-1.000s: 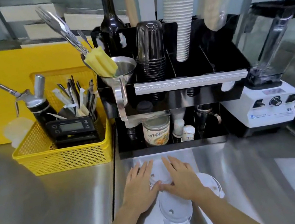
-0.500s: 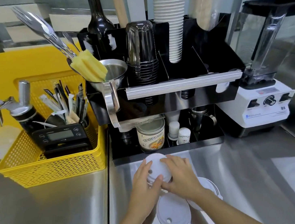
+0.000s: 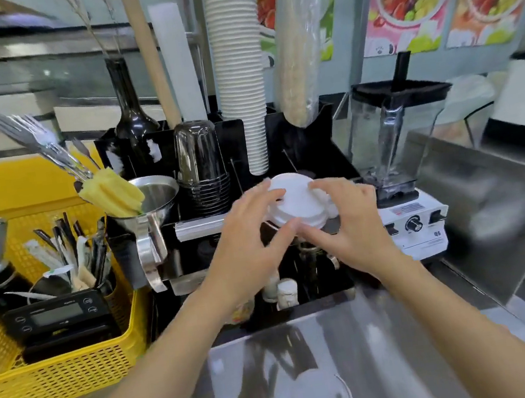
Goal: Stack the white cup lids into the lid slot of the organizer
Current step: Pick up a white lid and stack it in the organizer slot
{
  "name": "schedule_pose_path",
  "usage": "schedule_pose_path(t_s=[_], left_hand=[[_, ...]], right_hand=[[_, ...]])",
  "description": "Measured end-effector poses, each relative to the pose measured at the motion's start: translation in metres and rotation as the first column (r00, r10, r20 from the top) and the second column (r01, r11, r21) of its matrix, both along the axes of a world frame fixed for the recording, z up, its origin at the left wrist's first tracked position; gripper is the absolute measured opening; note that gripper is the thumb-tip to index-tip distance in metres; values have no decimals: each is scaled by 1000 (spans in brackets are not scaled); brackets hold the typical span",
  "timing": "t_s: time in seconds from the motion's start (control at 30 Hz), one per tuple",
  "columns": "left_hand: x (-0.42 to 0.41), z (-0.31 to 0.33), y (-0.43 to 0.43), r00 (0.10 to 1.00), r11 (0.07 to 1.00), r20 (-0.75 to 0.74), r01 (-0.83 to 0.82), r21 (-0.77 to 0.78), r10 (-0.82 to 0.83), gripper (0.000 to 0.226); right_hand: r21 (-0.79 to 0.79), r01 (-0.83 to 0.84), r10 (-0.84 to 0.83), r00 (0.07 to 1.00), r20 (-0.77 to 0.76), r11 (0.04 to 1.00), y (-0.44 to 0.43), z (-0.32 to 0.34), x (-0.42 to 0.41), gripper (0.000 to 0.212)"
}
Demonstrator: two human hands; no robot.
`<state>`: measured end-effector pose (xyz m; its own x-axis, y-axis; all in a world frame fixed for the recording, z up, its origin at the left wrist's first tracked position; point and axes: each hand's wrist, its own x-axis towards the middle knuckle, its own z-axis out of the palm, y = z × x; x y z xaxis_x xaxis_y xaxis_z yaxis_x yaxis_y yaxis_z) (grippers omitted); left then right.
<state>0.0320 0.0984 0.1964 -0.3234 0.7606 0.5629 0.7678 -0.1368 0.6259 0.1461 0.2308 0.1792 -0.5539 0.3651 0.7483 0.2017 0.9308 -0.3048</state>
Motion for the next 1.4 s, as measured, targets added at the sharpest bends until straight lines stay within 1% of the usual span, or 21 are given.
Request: schedule_pose_path(t_s=[0.07,0.13,0.3,0.37,0.47,0.6,0.67,0.73,0.8,0.87,0.97,1.03,1.07,1.1,1.13,1.2,1.23,1.27,1.3,1.33,1.4], left_hand=[[-1,17,25,999,1000,-33,12,-14,-13,47],[-4,28,50,999,999,-30,16,-42,-17,41],[-12,39,102,999,977,19,38,-209,-35,47],[-19,37,119,999,960,28,36,-278,-29,50],[-28,31,141,998,924,-63,-23,-381,-1,51],[-31,22,161,963,913,-268,-89,-398,-23,39],[-31,17,168,927,898,-372,-118,-423,-54,35],[-33,14,172,888,887,-453,-148,-437,-75,33],[-37,12,175,847,866,-521,-178,-466,-107,34],[-40,9,177,807,840,-573,-205,-502,-145,34],[-41,8,177,783,815,-590,-206,-542,-194,41],[-39,11,175,822,787,-524,-163,-595,-225,49],[-38,12,174,841,782,-490,-140,-608,-230,52],[-37,12,172,852,789,-470,-121,-603,-229,52],[-37,11,169,855,813,-472,-110,-572,-217,50],[-35,3,158,838,890,-525,-115,-442,-152,46],[-34,-2,151,826,925,-554,-122,-359,-106,50],[-32,-8,141,818,954,-573,-123,-275,-60,56],[-28,-13,131,817,973,-576,-113,-200,-24,60],[-25,-18,120,825,985,-565,-94,-142,-3,62],[-17,-29,99,858,995,-513,-51,-85,0,59]], right_hand=[[31,49,-49,999,-16,998,20,17,0,71],[23,87,-87,996,3,996,40,31,0,72],[8,162,-161,970,184,987,86,46,-6,75],[19,171,-170,951,259,985,102,46,-9,71],[18,163,-159,923,351,986,121,42,-15,60],[41,144,-146,870,470,989,135,35,-25,49],[41,140,-140,834,534,989,144,34,-26,48],[96,141,-170,775,609,985,149,36,-29,41],[134,143,-195,675,712,981,151,38,-34,33],[133,154,-199,586,786,979,151,39,-38,41],[109,183,-190,515,836,977,152,39,-39,45],[105,185,-184,488,853,977,152,39,-38,44],[111,175,-186,504,843,978,151,39,-36,42],[118,161,-189,556,809,980,150,39,-34,38],[128,146,-193,641,743,981,148,37,-30,34],[134,139,-190,825,532,981,142,31,-20,29],[115,130,-166,894,416,985,138,26,-14,30],[89,103,-125,943,309,991,132,20,-7,33],[70,70,-84,970,228,995,126,13,0,38],[62,44,-55,982,182,997,120,6,6,45],[38,8,-13,991,132,999,106,-11,16,55]])
